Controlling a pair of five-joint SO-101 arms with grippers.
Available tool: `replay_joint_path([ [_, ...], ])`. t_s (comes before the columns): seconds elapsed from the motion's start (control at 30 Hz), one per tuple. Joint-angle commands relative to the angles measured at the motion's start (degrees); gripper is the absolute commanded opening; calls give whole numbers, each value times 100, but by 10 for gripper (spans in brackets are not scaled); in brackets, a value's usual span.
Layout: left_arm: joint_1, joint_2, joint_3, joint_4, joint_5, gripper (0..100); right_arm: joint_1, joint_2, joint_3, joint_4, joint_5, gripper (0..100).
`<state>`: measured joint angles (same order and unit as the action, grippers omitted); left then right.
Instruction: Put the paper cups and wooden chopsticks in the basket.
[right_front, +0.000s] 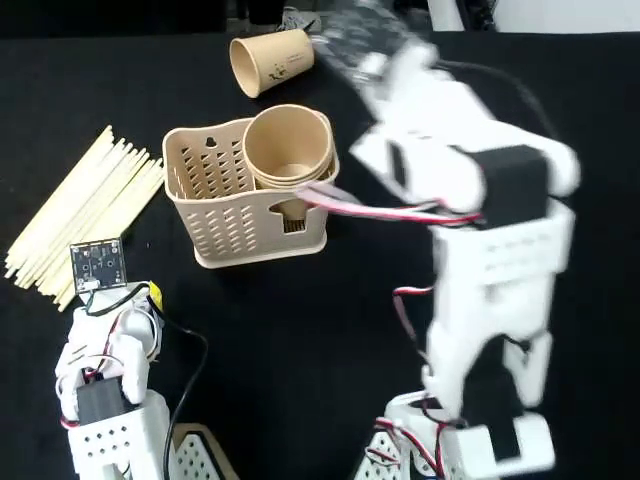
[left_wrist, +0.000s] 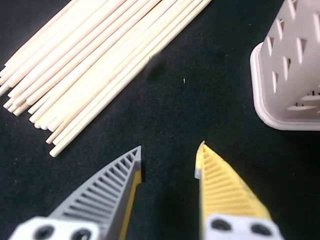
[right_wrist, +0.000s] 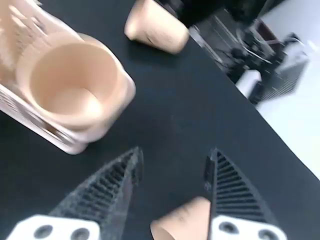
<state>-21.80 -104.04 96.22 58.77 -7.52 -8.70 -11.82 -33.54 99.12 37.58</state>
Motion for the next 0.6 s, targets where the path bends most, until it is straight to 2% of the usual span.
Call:
replay_joint_path([
  [0.0, -31, -44, 110, -114, -26, 180, 905, -769, 1165, 176, 1037, 219],
  [0.13, -31, -44, 110, -114, -26, 180, 1767, -1631, 2932, -404, 2154, 220],
  [0.37, -48, -44, 110, -105, -26, 180, 2848, -3108, 6141, -2620, 3560, 222],
  [0.57, -22, -44, 110, -105, -26, 180, 3393, -3934, 8963, -5380, 3921, 221],
])
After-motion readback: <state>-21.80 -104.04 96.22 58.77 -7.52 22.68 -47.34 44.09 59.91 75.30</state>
